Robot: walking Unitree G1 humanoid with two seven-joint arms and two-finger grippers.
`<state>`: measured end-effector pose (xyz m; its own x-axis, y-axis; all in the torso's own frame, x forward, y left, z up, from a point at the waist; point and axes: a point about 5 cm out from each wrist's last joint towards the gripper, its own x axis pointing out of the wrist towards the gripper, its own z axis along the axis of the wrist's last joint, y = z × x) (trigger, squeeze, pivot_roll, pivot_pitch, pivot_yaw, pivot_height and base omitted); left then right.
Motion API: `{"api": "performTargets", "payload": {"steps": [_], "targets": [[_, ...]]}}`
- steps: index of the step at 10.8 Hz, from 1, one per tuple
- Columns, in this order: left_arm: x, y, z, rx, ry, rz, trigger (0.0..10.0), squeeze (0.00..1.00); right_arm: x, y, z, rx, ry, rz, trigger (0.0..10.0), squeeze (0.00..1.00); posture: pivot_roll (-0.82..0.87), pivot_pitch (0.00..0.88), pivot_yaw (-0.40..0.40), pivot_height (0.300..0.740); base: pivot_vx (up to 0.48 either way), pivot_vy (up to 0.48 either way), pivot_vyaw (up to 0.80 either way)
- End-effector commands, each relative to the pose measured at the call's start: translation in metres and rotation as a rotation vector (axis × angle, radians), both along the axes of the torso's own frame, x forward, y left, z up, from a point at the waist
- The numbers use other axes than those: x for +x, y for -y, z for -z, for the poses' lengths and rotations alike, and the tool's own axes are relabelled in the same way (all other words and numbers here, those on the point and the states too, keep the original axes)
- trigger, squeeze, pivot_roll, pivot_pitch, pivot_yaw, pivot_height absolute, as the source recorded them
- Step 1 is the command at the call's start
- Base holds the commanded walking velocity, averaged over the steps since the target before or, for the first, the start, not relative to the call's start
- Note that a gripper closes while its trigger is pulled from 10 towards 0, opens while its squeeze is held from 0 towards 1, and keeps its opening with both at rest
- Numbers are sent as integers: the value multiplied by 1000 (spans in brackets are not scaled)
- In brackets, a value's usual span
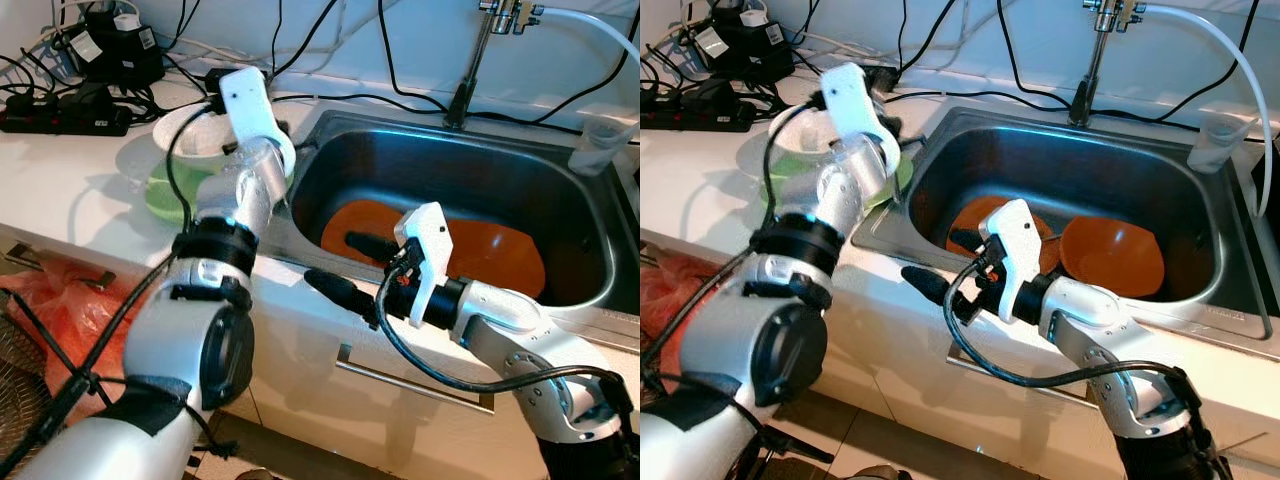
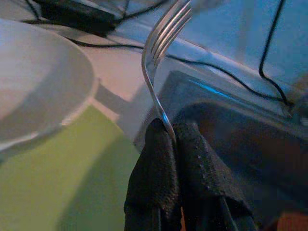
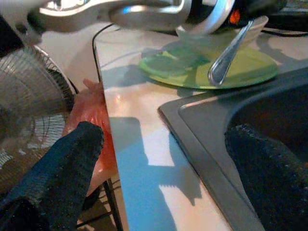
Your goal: Kitchen organization
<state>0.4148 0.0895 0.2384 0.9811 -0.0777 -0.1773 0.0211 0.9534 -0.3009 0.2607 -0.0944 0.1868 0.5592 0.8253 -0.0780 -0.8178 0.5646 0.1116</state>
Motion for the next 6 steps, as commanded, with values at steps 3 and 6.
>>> {"api": "performTargets", "payload": {"steps": [3,6], "targets": [[-6,14,12,56,-11,153,0,0,5,3,-10,36,41,44,10000,0,-25,0,63,740,0,0,0],[-13,28,39,120,-41,313,0,0,21,23,-26,69,90,227,10000,0,-47,0,30,740,0,0,0]]}}
